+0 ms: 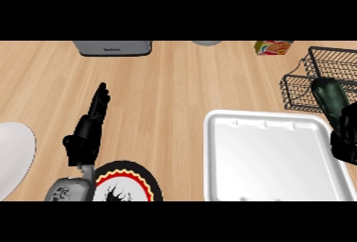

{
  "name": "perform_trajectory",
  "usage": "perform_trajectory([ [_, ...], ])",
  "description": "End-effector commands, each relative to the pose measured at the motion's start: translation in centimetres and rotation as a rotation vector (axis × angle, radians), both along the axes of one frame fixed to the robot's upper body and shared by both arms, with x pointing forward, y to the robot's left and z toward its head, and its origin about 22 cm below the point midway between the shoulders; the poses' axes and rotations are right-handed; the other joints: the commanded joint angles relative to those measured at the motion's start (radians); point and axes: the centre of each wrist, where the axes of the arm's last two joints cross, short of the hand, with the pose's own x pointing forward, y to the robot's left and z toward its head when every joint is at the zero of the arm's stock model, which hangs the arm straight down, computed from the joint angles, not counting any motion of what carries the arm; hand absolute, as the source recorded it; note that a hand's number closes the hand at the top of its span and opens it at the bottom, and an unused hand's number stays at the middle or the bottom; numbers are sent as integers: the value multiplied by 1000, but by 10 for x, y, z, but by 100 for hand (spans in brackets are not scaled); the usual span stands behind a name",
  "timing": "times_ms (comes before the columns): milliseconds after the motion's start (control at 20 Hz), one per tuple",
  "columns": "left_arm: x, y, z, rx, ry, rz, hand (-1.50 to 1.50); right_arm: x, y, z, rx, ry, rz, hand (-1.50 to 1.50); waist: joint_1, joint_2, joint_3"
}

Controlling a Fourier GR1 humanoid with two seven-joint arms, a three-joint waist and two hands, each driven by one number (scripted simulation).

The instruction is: Pick the eggplant from the tray and place it in the tiered basket

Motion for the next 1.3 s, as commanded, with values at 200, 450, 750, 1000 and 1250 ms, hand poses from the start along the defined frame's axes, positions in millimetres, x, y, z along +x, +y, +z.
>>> perform_trajectory([
  [200, 0, -1, 6, -12, -22, -10, 0, -24, -8, 109, 37, -134, -57, 150, 12, 0, 0],
  [450, -2, -5, 0, 2, -19, -19, 0, -12, -39, 140, 179, -194, -47, 150, 15, 3, 1],
  [750, -2, 11, -6, 1, -13, -17, 0, 19, -39, 138, 313, -233, -50, 150, 17, 5, 1],
  [1000, 14, -8, 3, -5, -10, -13, 0, 44, -63, 144, 292, -261, -81, 150, 15, 6, 1],
  [1250, 7, -15, 6, 19, 5, -14, 0, 73, -90, 132, 210, -261, -113, 150, 20, 8, 1],
])
